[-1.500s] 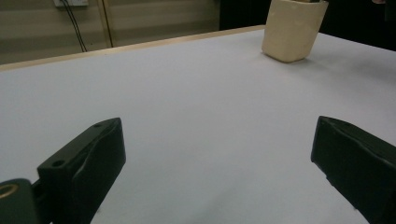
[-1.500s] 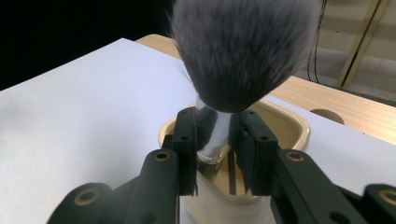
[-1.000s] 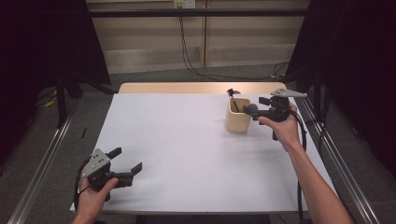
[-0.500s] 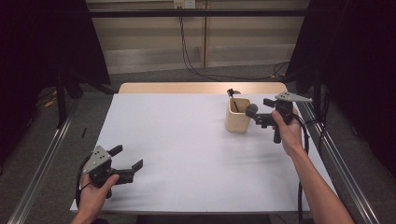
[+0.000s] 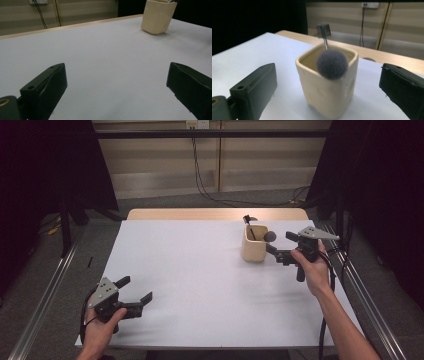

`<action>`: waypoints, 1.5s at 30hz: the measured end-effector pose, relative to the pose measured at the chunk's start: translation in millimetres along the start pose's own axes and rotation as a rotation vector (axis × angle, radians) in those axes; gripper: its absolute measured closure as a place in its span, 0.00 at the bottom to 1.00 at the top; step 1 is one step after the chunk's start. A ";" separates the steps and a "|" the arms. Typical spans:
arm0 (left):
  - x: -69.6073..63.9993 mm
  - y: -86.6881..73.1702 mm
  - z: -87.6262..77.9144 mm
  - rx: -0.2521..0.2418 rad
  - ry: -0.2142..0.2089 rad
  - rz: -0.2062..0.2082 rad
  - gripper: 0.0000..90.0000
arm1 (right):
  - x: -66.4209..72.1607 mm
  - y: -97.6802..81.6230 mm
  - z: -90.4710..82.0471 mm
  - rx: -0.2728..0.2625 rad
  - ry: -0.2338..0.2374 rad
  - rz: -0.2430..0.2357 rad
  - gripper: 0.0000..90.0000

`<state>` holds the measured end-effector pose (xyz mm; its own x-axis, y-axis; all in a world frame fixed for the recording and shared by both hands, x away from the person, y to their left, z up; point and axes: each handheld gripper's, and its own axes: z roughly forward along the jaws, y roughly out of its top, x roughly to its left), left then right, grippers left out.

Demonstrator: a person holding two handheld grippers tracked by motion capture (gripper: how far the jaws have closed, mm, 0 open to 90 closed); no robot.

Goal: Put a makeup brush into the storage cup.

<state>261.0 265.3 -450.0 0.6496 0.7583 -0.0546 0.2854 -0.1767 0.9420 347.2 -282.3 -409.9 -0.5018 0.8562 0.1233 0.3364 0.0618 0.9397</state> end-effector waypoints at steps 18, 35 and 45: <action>1.2 -0.7 -6.1 -0.013 0.016 -0.017 0.03 | 13.8 -24.1 -31.8 -0.021 0.016 0.015 0.01; -2.2 -1.4 -8.6 -0.017 0.017 -0.018 0.03 | 20.2 -43.8 -60.3 -0.052 -0.013 0.023 0.02; -2.9 -0.8 -10.2 -0.028 0.018 -0.030 0.03 | 26.3 -59.3 -78.8 -0.058 -0.012 0.048 0.02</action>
<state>251.7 269.6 -447.2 0.6281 0.7743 -0.0768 0.2844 -0.1366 0.9489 251.3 -303.9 -437.2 -0.4766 0.8634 0.1655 0.3127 -0.0095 0.9498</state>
